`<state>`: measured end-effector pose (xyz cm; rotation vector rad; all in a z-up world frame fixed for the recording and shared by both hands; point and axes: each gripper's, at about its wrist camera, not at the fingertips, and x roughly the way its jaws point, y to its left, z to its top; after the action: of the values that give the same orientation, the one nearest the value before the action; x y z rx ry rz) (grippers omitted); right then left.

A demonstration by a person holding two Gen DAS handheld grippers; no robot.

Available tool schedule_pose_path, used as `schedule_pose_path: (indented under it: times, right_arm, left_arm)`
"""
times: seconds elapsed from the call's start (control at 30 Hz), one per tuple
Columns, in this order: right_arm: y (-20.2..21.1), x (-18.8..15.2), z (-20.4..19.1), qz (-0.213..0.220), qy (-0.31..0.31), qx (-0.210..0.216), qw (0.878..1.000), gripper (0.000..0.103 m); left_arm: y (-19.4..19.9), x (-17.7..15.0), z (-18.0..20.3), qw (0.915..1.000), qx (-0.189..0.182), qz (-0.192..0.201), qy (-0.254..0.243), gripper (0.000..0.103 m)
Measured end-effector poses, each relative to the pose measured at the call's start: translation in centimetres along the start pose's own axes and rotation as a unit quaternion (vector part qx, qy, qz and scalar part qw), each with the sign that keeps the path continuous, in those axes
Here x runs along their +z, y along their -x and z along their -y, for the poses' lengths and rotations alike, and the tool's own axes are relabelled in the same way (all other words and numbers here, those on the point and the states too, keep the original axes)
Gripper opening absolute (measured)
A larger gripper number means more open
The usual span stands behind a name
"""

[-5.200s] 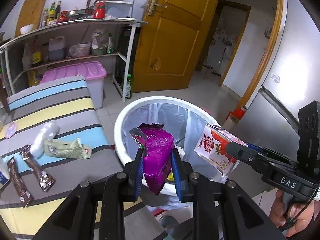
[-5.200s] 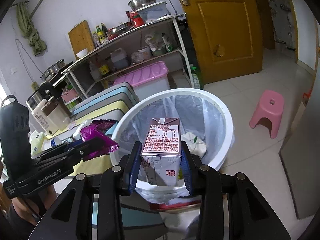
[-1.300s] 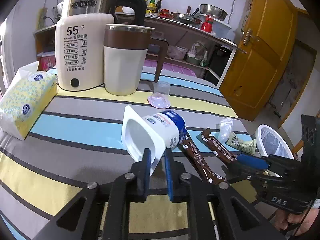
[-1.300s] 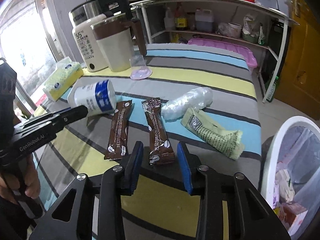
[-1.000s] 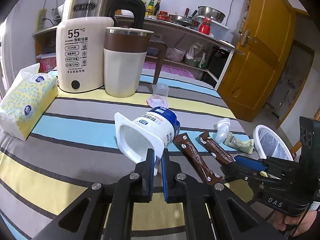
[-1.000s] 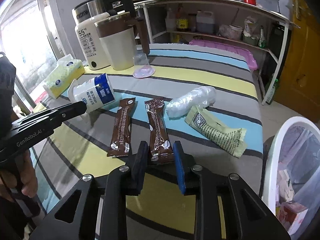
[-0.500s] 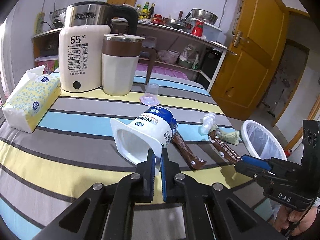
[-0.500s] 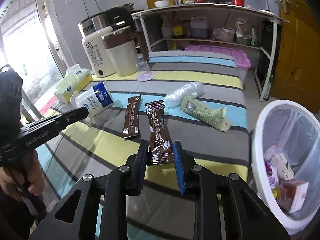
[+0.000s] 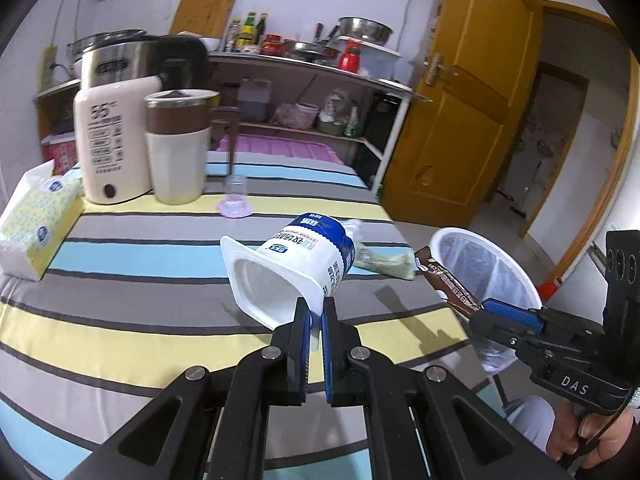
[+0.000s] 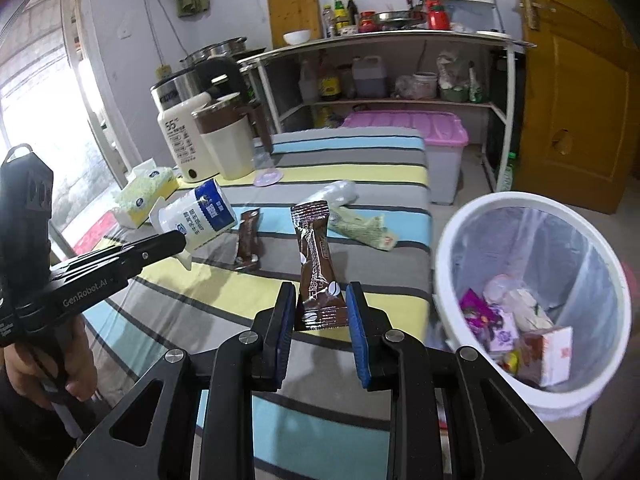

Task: Collect trash
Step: 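Carry the yogurt cup and chocolate bar over the trash bin with both tools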

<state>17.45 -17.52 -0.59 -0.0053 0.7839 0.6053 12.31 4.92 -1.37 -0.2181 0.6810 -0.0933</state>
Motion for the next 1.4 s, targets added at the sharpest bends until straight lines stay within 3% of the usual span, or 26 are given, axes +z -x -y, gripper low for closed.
schedule_pose_path:
  times: [0.8,1.4]
  right_arm:
    - [5.9,-1.9,8.3,0.037,-0.068,-0.081,0.994,0.027]
    - [7.4,-3.0,14.3,0.041,-0.124,-0.136,0.982,0.027]
  left_arm:
    - [-3.3,0.9,11.5,0.9921,-0.082,-0.024,-0.092,0.005]
    - [-7.9,1.1,17.2,0.9812,-0.125,-0.061,-0.134,0.005]
